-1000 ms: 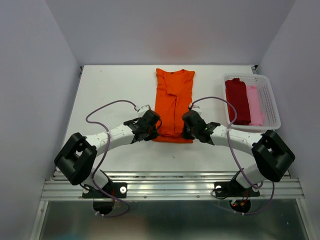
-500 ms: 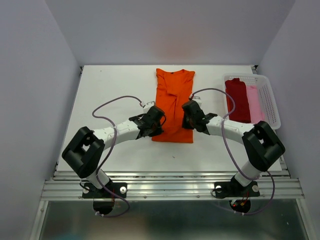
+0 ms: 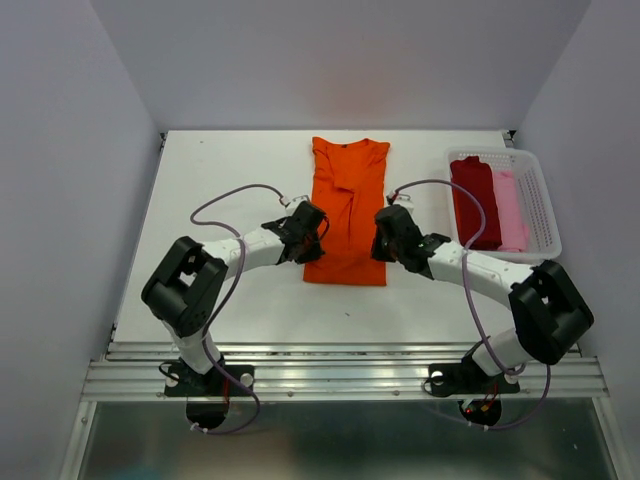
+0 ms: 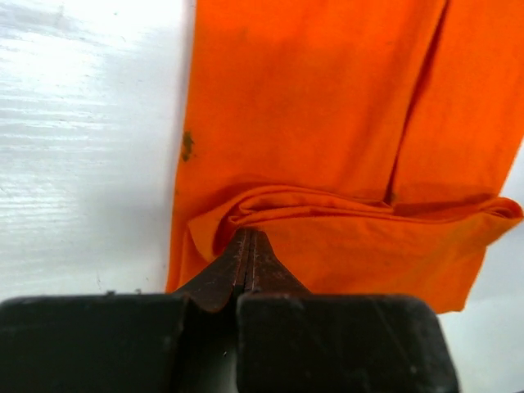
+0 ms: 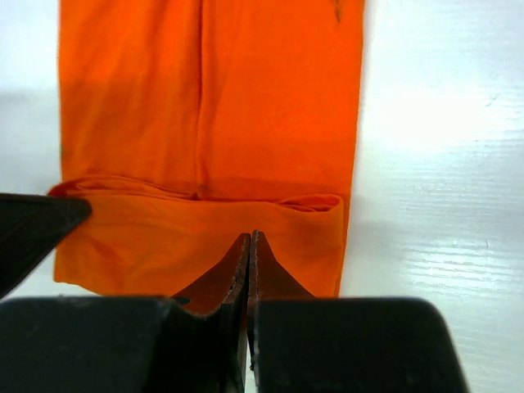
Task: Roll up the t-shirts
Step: Roll the T-shirt to the center of the board.
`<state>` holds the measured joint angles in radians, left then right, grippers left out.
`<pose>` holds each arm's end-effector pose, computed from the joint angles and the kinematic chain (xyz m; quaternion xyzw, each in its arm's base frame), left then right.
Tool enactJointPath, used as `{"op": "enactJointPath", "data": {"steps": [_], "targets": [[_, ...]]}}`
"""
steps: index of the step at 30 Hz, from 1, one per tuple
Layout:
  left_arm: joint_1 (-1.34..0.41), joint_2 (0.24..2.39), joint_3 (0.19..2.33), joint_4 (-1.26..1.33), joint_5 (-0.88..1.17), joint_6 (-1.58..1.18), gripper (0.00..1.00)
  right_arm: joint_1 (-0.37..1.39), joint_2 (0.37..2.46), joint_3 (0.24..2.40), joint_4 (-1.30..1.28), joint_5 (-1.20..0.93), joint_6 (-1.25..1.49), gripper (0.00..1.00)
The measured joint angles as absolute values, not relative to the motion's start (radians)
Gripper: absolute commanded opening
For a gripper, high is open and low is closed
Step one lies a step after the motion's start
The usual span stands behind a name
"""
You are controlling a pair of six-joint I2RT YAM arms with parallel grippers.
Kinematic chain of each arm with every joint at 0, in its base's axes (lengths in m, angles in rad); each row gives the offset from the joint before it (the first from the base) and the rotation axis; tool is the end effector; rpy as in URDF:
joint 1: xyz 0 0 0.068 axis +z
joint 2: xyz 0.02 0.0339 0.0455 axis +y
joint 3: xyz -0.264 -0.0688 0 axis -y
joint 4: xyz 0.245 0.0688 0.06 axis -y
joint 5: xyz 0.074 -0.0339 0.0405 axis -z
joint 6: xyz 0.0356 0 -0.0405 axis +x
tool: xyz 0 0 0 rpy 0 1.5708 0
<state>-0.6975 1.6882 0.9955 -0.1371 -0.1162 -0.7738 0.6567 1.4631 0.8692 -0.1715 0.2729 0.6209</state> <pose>0.2721 -0.2227 0.1847 -0.0565 0.9291 -0.2024 0.3043 0.2485 0.1794 0.2136 0.0370 0.9123 0.1310 0.3863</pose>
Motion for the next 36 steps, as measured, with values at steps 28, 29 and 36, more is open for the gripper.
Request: {"op": "enactJointPath", "data": {"steps": [28, 29, 36], "targets": [[-0.627, 1.355, 0.853, -0.117, -0.106, -0.776, 0.71, 0.635, 1.206, 0.754, -0.189, 0.230, 0.631, 0.62], [-0.627, 1.330, 0.821, -0.108, -0.099, -0.786, 0.71, 0.635, 1.200, 0.734, -0.189, 0.231, 0.650, 0.63], [-0.628, 1.345, 0.620, -0.056, -0.012, -0.857, 0.69, 0.635, 1.237, 0.572, -0.231, 0.184, 0.743, 0.65]]}}
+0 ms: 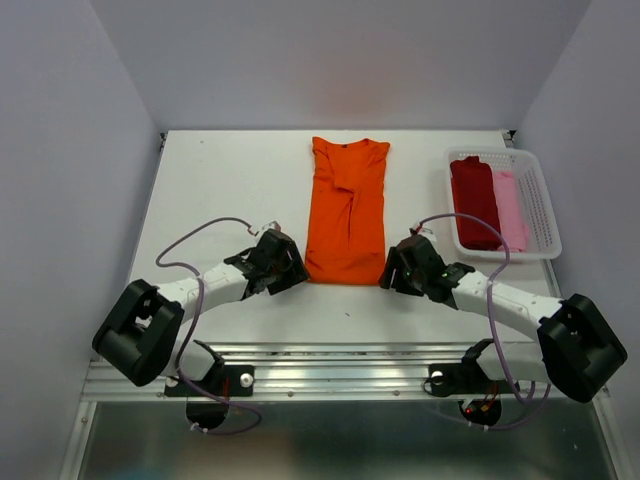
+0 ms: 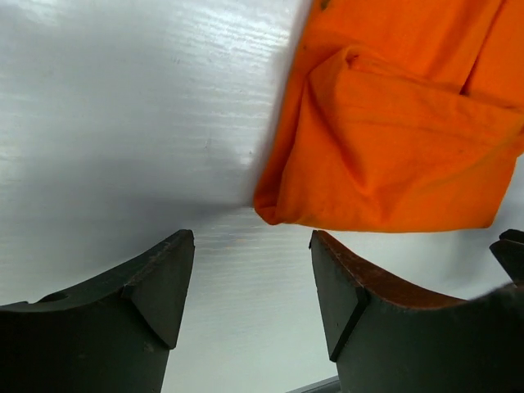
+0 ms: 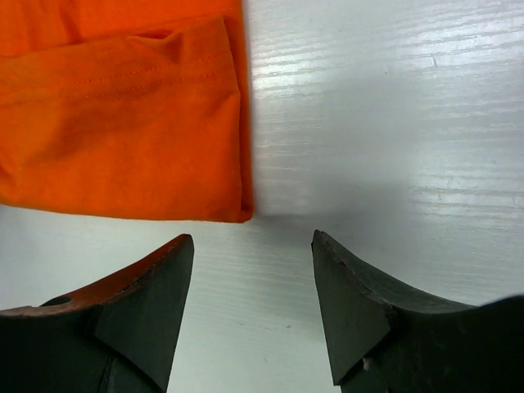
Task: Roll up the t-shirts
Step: Roll the T-shirt to the center of the board.
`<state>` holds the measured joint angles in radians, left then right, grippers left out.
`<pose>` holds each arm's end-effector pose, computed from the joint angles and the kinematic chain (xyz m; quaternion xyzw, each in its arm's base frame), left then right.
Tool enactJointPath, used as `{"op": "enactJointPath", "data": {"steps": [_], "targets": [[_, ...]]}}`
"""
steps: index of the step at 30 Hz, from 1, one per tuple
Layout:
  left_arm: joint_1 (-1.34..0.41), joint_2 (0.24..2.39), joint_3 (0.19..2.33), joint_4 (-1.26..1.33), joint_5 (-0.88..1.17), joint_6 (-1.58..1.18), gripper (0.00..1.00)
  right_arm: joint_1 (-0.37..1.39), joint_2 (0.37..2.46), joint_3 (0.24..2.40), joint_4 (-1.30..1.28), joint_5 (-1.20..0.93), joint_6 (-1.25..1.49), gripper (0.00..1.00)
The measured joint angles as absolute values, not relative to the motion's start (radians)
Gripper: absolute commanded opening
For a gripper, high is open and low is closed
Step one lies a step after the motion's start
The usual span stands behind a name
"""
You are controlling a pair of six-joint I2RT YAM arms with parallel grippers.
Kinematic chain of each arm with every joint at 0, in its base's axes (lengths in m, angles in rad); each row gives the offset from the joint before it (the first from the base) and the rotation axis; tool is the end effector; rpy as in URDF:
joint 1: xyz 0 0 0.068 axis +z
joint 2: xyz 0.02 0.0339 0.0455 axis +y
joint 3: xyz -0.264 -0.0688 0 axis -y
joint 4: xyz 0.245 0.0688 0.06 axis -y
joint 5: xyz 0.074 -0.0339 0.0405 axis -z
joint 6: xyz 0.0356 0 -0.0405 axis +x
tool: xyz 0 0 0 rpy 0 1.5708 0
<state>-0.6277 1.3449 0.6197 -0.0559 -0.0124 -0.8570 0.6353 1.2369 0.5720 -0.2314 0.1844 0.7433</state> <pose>0.2122 -0.1534 0.1760 -0.1080 0.9167 -0.2558 0.2873 0.1901 0.1320 0.1738 0.0811 0.9366 0.1425 0.3095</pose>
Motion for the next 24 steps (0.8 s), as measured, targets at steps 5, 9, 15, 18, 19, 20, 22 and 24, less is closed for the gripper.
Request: {"op": "enactJointPath", "data": {"steps": [5, 9, 15, 18, 19, 20, 22, 24], "targets": [[-0.629, 1.361, 0.598, 0.000, 0.018, -0.883, 0.66, 0.635, 1.237, 0.566, -0.217, 0.169, 0.765, 0.63], [-0.629, 1.389, 0.598, 0.069, 0.027, -0.895, 0.59, 0.635, 1.264, 0.565, -0.184, 0.150, 0.778, 0.60], [-0.629, 1.445, 0.598, 0.109, 0.035, -0.908, 0.41, 0.635, 1.314, 0.556, -0.137, 0.133, 0.791, 0.48], [-0.629, 1.449, 0.598, 0.113, 0.037, -0.910, 0.24, 0.635, 1.316, 0.548, -0.131, 0.131, 0.794, 0.38], [-0.629, 1.452, 0.598, 0.115, 0.038, -0.909, 0.11, 0.635, 1.316, 0.543, -0.126, 0.131, 0.795, 0.35], [-0.629, 1.452, 0.598, 0.115, 0.038, -0.909, 0.04, 0.635, 1.316, 0.542, -0.123, 0.131, 0.794, 0.32], [-0.629, 1.457, 0.598, 0.119, 0.038, -0.911, 0.00, 0.635, 1.317, 0.540, -0.122, 0.133, 0.797, 0.19], [-0.629, 1.459, 0.598, 0.120, 0.038, -0.915, 0.00, 0.635, 1.317, 0.539, -0.122, 0.136, 0.797, 0.05]]}}
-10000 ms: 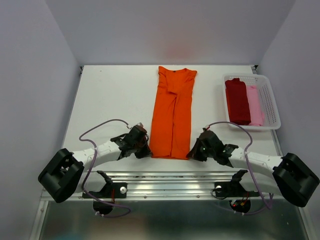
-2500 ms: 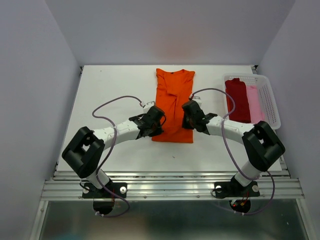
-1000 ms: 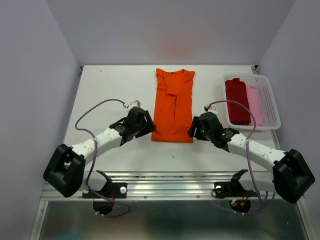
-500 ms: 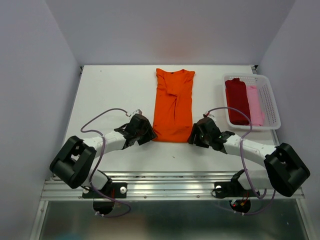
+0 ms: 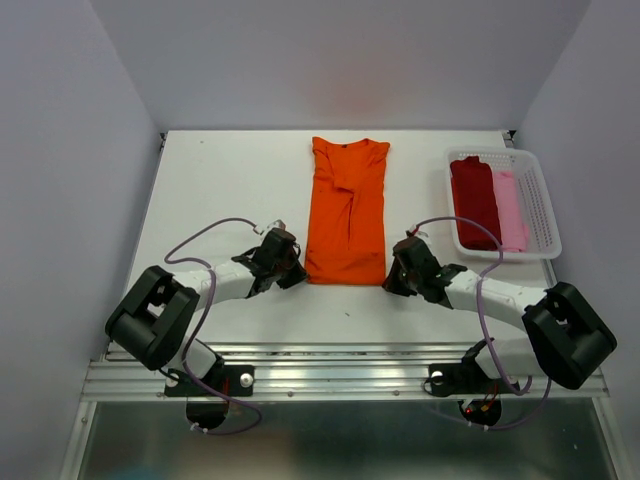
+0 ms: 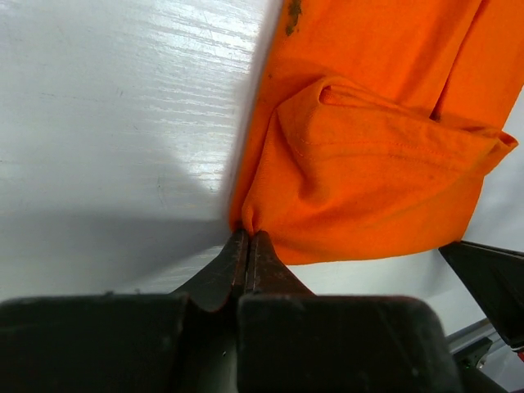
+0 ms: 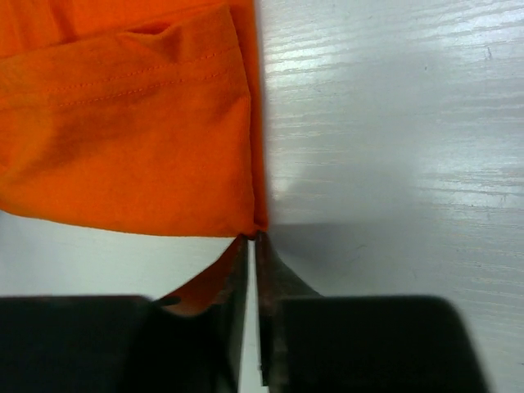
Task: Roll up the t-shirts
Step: Roll the T-shirt to the center of the board.
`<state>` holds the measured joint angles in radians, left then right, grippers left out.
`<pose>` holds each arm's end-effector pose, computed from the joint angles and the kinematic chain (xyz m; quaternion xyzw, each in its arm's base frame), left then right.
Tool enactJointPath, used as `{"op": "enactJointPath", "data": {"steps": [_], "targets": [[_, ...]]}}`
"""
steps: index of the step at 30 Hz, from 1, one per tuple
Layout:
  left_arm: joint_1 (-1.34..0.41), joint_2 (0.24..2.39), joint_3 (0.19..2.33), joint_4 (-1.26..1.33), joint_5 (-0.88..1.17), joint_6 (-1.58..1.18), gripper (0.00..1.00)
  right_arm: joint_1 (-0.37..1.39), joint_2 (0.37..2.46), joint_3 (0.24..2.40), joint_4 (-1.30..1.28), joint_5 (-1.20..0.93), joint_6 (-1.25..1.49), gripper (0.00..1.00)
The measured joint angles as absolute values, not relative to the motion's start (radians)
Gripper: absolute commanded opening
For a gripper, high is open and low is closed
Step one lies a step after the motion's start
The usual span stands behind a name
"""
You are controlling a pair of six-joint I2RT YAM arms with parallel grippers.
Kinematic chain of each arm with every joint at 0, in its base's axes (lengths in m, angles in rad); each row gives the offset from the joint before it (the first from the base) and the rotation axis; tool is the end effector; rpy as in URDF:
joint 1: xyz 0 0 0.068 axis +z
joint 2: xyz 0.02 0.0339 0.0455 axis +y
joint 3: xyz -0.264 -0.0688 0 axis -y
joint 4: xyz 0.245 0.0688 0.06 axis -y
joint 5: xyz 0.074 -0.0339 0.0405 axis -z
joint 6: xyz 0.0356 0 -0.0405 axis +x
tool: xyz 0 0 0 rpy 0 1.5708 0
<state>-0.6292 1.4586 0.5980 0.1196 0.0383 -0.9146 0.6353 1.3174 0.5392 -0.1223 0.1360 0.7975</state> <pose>0.2228 -0.1638 0.1552 -0.1225 0.9068 -0.2937 0.2766 0.1947 0.1375 0.1542 0.0986 0.9373 0.1671 0.2896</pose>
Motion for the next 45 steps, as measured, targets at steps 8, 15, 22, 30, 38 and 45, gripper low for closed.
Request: {"op": "enactJointPath", "data": {"steps": [8, 15, 22, 30, 38, 45], "targets": [[-0.634, 1.447, 0.583, 0.126, 0.039, -0.923, 0.00, 0.637, 1.310, 0.521, -0.103, 0.113, 0.790, 0.01], [-0.678, 1.362, 0.519, 0.103, 0.039, -0.952, 0.00, 0.644, 1.244, 0.466, -0.118, 0.096, 0.799, 0.01], [-0.730, 1.267, 0.434, 0.075, 0.046, -1.005, 0.30, 0.656, 1.142, 0.422, -0.183, 0.074, 0.826, 0.34], [-0.735, 1.219, 0.439, 0.043, 0.043, -1.043, 0.62, 0.656, 1.098, 0.426, -0.237, 0.096, 0.830, 0.49], [-0.741, 1.206, 0.437, -0.012, 0.030, -1.064, 0.45, 0.656, 1.127, 0.431, -0.210, 0.081, 0.830, 0.45], [-0.752, 1.213, 0.434, -0.016, 0.026, -1.075, 0.39, 0.656, 1.164, 0.437, -0.172, 0.065, 0.827, 0.26]]}}
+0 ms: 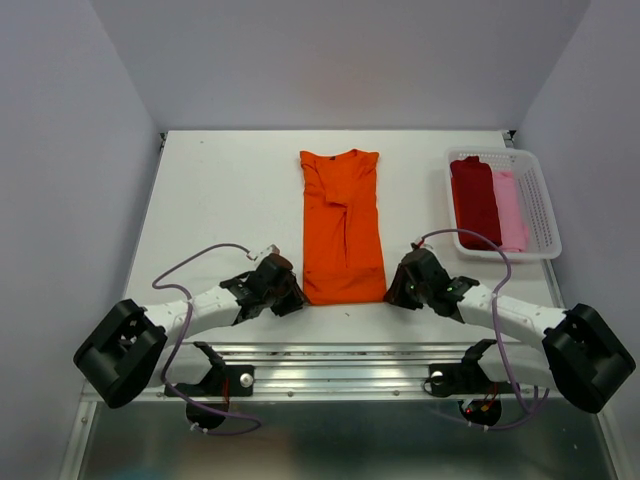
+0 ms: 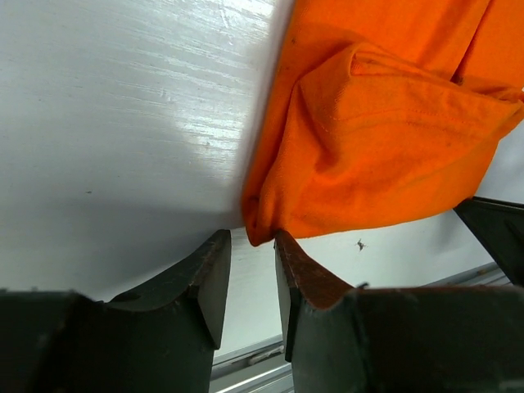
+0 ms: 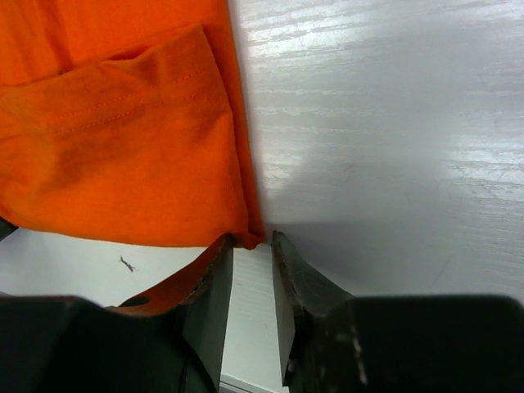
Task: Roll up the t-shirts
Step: Roll the T-shirt to the center of the board.
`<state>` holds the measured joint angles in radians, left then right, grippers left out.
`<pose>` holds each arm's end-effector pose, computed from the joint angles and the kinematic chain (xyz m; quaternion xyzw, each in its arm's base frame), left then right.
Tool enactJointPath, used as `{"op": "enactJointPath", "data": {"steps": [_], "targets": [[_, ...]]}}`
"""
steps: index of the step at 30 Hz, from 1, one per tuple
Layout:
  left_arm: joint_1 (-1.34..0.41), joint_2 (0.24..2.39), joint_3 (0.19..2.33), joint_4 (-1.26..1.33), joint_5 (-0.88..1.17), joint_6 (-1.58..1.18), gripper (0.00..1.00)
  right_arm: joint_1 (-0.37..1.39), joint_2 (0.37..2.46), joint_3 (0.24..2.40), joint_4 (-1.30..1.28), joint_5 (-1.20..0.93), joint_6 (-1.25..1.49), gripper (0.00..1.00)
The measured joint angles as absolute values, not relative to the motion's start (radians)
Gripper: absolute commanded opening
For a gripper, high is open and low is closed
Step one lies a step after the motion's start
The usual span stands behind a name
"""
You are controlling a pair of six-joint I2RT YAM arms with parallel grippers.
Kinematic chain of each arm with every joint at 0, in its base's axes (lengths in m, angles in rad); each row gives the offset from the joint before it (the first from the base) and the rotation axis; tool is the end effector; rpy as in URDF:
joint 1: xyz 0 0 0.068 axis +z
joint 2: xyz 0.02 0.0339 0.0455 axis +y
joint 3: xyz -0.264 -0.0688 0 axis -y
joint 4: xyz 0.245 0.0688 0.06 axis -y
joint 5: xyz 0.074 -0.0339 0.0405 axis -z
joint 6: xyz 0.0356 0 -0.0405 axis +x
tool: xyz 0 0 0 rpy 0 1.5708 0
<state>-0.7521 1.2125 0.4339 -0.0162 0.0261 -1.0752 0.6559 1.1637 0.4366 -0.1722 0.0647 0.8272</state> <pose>0.1606 -0.1515 0.1532 -0.1440 0.9143 -0.3069 0.2215 0.1651 0.1241 0.1522 0.0913 0.9393 0.1999 0.2635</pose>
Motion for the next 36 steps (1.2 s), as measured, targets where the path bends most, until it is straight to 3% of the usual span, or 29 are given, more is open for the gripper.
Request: {"op": "enactJointPath", "data": {"steps": [4, 8, 9, 10, 13, 17, 24, 36], "targets": [[-0.756, 1.219, 0.434, -0.012, 0.026, -1.083, 0.27, 0.656, 1.169, 0.437, -0.170, 0.058, 0.827, 0.24], [-0.760, 1.241, 0.434, 0.005, 0.027, -1.086, 0.08, 0.656, 1.179, 0.437, -0.155, 0.049, 0.827, 0.25], [-0.760, 1.244, 0.434, 0.009, 0.027, -1.087, 0.04, 0.656, 1.184, 0.437, -0.151, 0.045, 0.826, 0.28], [-0.760, 1.248, 0.434, 0.014, 0.028, -1.090, 0.00, 0.656, 1.190, 0.437, -0.144, 0.041, 0.827, 0.39], [-0.760, 1.248, 0.434, 0.018, 0.028, -1.091, 0.00, 0.656, 1.190, 0.437, -0.120, 0.029, 0.826, 0.42], [-0.760, 1.249, 0.434, 0.019, 0.028, -1.092, 0.00, 0.656, 1.188, 0.437, -0.120, 0.025, 0.826, 0.37], [-0.762, 1.249, 0.434, 0.019, 0.026, -1.095, 0.00, 0.656, 1.190, 0.429, -0.110, 0.025, 0.823, 0.01], [-0.800, 1.197, 0.420, 0.003, 0.026, -1.137, 0.00, 0.656, 1.109, 0.424, -0.155, 0.024, 0.818, 0.01]]}}
